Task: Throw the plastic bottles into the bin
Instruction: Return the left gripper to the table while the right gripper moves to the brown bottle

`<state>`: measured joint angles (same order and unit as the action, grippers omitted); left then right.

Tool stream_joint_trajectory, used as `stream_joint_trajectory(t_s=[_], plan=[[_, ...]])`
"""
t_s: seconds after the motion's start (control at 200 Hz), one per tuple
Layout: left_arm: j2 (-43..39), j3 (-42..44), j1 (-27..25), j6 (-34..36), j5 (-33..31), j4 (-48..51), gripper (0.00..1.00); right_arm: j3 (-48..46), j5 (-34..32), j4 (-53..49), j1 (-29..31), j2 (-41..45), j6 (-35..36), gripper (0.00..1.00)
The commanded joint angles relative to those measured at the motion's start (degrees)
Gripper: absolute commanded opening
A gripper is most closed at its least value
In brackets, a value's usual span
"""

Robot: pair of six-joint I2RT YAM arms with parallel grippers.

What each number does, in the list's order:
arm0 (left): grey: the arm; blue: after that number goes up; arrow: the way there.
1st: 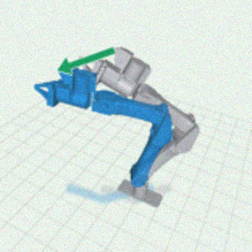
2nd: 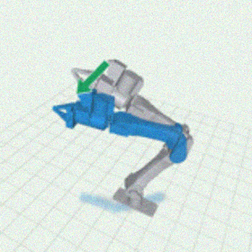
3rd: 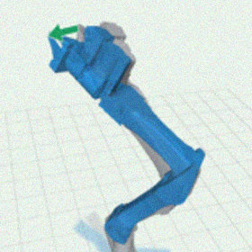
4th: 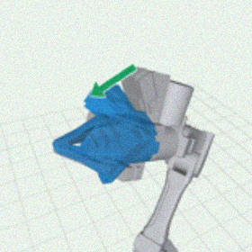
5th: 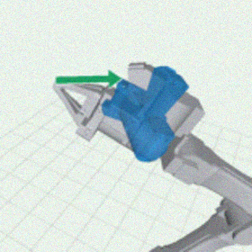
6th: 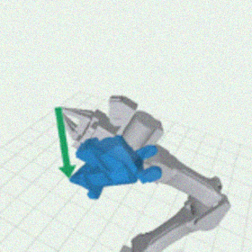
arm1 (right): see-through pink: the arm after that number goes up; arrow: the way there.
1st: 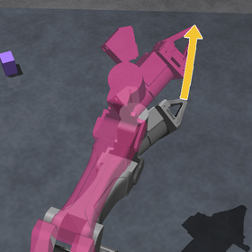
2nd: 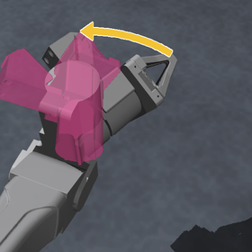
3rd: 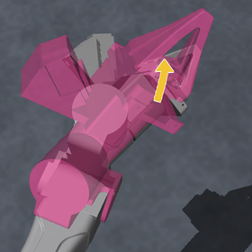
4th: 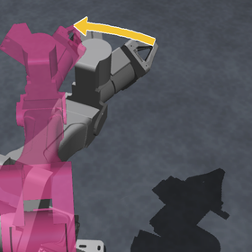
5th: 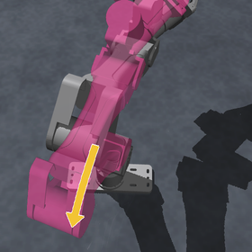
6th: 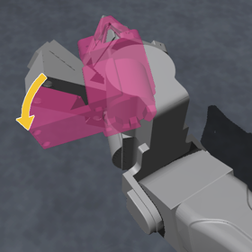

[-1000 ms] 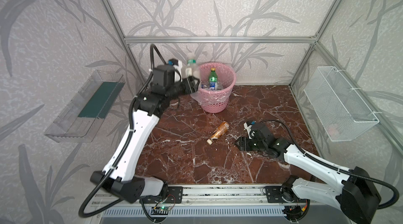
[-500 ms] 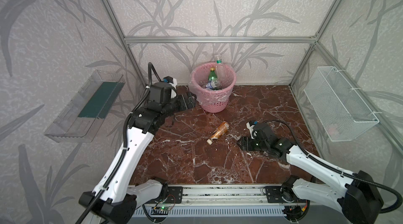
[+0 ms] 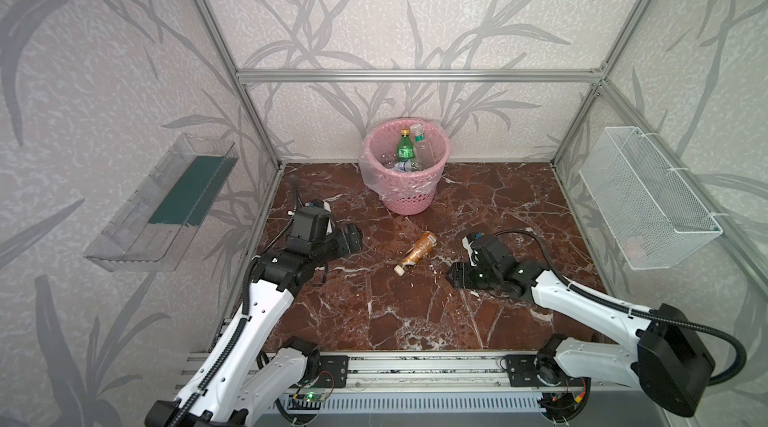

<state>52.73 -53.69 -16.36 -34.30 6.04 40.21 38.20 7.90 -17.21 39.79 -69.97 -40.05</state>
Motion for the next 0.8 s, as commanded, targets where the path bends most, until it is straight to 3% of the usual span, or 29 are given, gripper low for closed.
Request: stream_joint_trajectory(t_s=[0.0,0.42,0.795], plan=[[-1.3,1.7,0.5,-1.1,-1.2,-1.0,0.96,3.0,-1.6,0.8,0.6,-1.6,-3.4,0.74],[-3.4,7.1,1.0,-1.9,-1.3,-1.8,0.96,11.9,-6.4,-1.9,3.7,-10.0,-9.4,0.78],[-5.8,9.7,1.4,-2.2,-1.2,-1.6,0.97,16.7,-8.4,3.0,4.7,-17.6,-13.1,0.78]])
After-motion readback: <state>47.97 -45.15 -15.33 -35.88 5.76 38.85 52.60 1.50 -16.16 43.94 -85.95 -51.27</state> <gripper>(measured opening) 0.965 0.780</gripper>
